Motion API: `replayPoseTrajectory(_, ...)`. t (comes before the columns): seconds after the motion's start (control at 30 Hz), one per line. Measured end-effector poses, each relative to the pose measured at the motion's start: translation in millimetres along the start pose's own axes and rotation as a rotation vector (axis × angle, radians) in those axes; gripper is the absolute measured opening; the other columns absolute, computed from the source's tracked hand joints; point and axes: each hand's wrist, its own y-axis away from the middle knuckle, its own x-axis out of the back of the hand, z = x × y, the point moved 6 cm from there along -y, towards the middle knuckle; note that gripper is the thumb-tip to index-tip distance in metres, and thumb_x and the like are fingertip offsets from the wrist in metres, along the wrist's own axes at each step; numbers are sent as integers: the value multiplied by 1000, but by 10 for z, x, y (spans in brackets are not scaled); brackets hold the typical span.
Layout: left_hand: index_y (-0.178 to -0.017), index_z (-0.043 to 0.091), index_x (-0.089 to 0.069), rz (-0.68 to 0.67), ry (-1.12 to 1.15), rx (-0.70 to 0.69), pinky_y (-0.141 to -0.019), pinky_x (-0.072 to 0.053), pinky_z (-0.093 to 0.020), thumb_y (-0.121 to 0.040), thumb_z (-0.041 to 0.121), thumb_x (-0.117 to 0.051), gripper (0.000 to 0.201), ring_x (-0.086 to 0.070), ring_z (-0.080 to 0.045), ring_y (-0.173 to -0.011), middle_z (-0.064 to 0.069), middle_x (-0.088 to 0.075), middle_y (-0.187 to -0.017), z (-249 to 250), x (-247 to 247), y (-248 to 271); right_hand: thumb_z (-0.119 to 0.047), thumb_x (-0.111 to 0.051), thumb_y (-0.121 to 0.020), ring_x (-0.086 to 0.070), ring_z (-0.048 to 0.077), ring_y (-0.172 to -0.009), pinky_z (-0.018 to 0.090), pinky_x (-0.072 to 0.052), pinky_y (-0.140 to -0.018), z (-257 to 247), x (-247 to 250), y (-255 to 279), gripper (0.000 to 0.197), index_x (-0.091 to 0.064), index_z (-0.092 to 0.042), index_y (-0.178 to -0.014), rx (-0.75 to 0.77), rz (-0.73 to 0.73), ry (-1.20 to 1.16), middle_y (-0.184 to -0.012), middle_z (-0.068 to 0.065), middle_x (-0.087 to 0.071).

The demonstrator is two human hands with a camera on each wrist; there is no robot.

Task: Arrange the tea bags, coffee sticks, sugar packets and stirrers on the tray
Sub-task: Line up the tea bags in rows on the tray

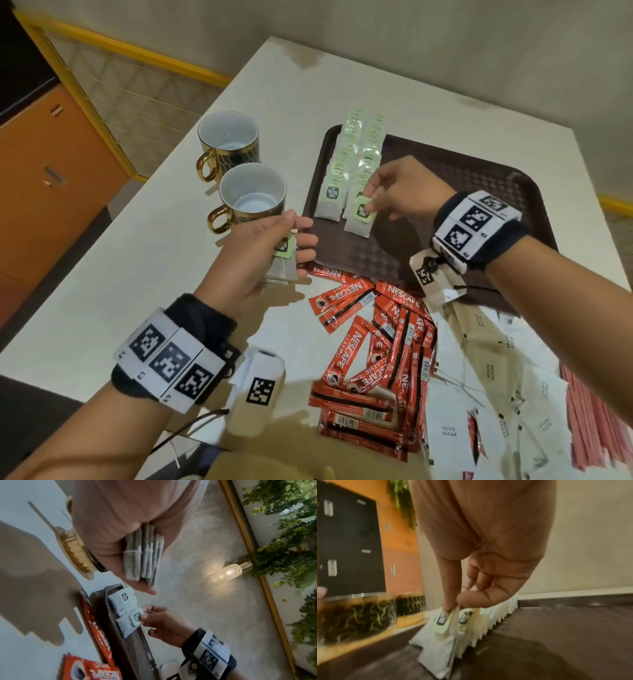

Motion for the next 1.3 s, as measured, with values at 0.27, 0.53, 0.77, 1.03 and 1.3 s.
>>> replayPoseTrajectory(0.27, -128, 1, -52, -106, 416, 337, -68, -62, -36, -96, 11, -51, 33, -72, -26, -95, -21, -70, -113, -62, -137, 44, 5, -73, -80, -67, 10, -62, 26, -60, -62, 13, -39, -135, 11, -66, 2, -87, 7, 112, 50, -70, 5, -64)
replayPoseTrajectory(0.53, -135, -7, -46, -314, 388, 314, -82, -59, -31, -89, -8, -45, 46, -69, -23, -103, -20, -68, -119, 16, -274, 26, -18, -82, -76, -59, 14, -63, 24, -56, -51, -139, 35, 54, 38, -58, -8, -103, 90, 164, -80, -82, 6, -56)
replayPoseTrajectory(0.77, -128, 1, -57, -282, 185, 223, -78, -60, -27, -90, -4, -55, 38, -69, -25, -105, -18, -69, -117, -30, -322, -46, -17, -72, -85, -58, 10, -60, 19, -46, -50, -462, -370, 410, 19, -69, -6, -101, 235, -277, -165, -84, 10, -65)
replayPoseTrajectory(1.03, -137, 1, -45, -145, 342, 296, -78, -59, -36, -96, -3, -44, 41, -67, -29, -109, -23, -63, -125, -92, -150, -70, -1, -73, -82, -65, 10, -57, 16, -52, -51, -315, -244, 46, 14, -66, -3, -94, 157, -118, -94, -77, 4, -58)
replayPoseTrajectory(1.3, -132, -13, -46, -209, 417, 301, -84, -56, -31, -95, -11, -36, 38, -67, -24, -106, -25, -63, -125, -58, -18, -2, -8, -77, -80, -64, 16, -58, 20, -51, -52, -449, -335, -268, 15, -65, -4, -88, 241, -43, 377, -81, 9, -66)
